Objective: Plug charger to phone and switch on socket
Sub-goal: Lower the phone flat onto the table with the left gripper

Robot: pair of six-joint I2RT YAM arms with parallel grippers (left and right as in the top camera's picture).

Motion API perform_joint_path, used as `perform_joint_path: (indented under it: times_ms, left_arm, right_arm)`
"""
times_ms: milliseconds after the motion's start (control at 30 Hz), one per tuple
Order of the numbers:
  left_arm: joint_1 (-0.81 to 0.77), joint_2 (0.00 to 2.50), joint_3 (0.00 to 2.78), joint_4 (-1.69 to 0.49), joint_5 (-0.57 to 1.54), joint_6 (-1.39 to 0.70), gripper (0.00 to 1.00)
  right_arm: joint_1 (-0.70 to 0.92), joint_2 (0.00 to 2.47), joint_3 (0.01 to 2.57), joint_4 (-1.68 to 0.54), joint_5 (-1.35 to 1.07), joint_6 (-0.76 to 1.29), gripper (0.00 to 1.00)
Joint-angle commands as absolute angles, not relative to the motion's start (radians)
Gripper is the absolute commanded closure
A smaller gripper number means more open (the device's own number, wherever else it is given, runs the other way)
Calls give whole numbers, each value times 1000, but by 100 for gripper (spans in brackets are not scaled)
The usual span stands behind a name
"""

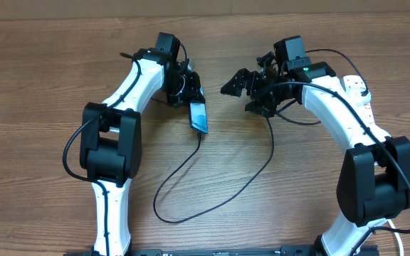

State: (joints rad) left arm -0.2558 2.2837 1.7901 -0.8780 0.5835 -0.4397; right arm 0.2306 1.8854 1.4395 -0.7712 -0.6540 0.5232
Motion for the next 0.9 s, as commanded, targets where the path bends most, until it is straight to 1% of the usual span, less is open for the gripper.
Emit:
perform_joint_path:
  times_ms: [0, 67, 300, 400, 433, 767, 833, 867]
  left_arm:
    - [-284, 2257, 1781, -875, 602, -450, 94]
    - [-300, 2258, 1771, -861, 563, -450, 93]
    - [-321, 2261, 1766, -832, 562, -484, 96]
    - [-330, 2263, 1748, -805, 513, -487, 95]
    - [-334, 2263, 1732, -791, 497, -488, 94]
    - [-337, 2263, 1662, -744, 468, -540, 94]
    - [-337, 2263, 1662, -744, 468, -540, 93]
    - [-337, 2263, 1662, -744, 468, -540, 90]
  right_arm:
    - [229, 1861, 1447, -768, -649, 515, 2]
    - [229, 1861, 1447, -772, -649, 515, 2]
    - [229, 1861, 1447, -795, -648, 513, 2]
    - [229, 1861, 1447, -795, -649, 503, 2]
    - [229, 1861, 1447, -796, -649, 503, 2]
    - [229, 1861, 1447, -798, -649, 503, 2]
    - [229, 1861, 1447, -798, -649, 503, 2]
    - [229, 1861, 1447, -798, -649, 503, 2]
